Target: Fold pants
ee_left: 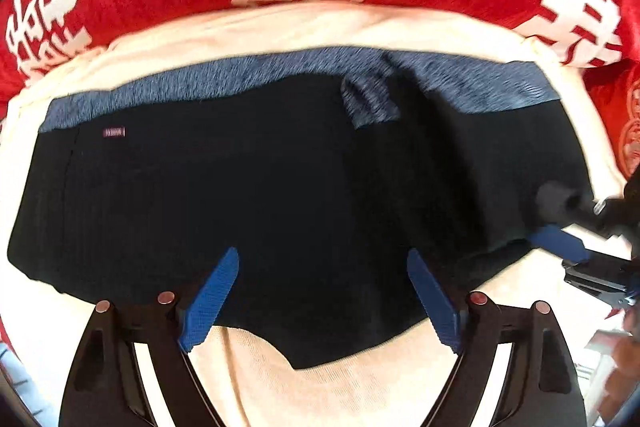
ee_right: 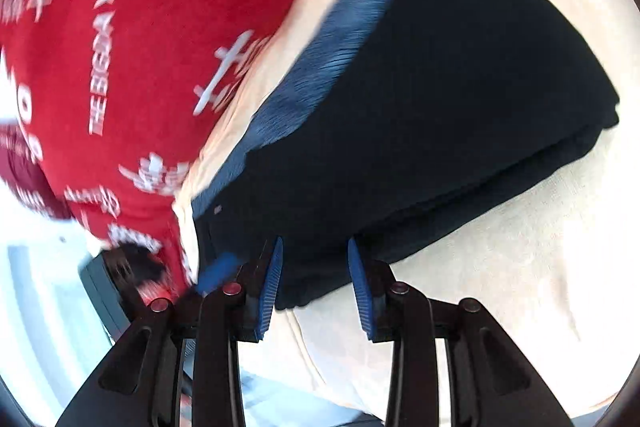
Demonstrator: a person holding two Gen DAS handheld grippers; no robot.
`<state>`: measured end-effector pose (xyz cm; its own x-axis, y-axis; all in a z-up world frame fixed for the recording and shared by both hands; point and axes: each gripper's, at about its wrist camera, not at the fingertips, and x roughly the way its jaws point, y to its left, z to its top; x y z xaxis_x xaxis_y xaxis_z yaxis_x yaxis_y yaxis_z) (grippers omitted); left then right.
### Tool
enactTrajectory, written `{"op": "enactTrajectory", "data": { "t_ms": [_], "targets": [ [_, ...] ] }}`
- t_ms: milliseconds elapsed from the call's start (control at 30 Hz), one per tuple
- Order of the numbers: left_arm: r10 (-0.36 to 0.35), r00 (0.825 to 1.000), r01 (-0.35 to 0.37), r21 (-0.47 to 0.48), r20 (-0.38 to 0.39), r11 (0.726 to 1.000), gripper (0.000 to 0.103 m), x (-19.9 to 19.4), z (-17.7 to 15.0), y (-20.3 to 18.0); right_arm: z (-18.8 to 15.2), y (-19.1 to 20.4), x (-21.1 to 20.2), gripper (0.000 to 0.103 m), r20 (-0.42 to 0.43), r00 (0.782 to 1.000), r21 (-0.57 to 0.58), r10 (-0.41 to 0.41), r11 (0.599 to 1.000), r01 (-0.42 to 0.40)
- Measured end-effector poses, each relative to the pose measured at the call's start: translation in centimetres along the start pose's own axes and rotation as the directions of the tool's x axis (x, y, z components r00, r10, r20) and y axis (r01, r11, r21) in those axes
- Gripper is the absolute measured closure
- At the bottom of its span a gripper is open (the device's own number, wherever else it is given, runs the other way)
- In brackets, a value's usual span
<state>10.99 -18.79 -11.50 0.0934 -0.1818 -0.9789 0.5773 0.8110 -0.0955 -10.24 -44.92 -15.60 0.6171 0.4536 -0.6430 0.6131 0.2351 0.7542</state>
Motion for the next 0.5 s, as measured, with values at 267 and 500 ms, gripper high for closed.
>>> {"op": "enactTrajectory", "data": {
  "t_ms": [267, 500],
  "targets": [
    [0.058, 0.998, -0.057, -0.038, 0.024, 0.998, 0.016, -1.8, 1.4, 2.8, 1.3, -0.9, 0.2, 0.098, 0.063, 0.989, 0.131, 0.135, 0.981, -0.142],
    [0.115, 0.993, -0.112, -0.084, 0.03, 0.99, 0.016, -3.9, 1.7, 5.9, -0.5, 1.0, 1.9, 0.099, -0.031, 0.997, -0.045, -0.065, 0.997, 0.064]
  ]
}}
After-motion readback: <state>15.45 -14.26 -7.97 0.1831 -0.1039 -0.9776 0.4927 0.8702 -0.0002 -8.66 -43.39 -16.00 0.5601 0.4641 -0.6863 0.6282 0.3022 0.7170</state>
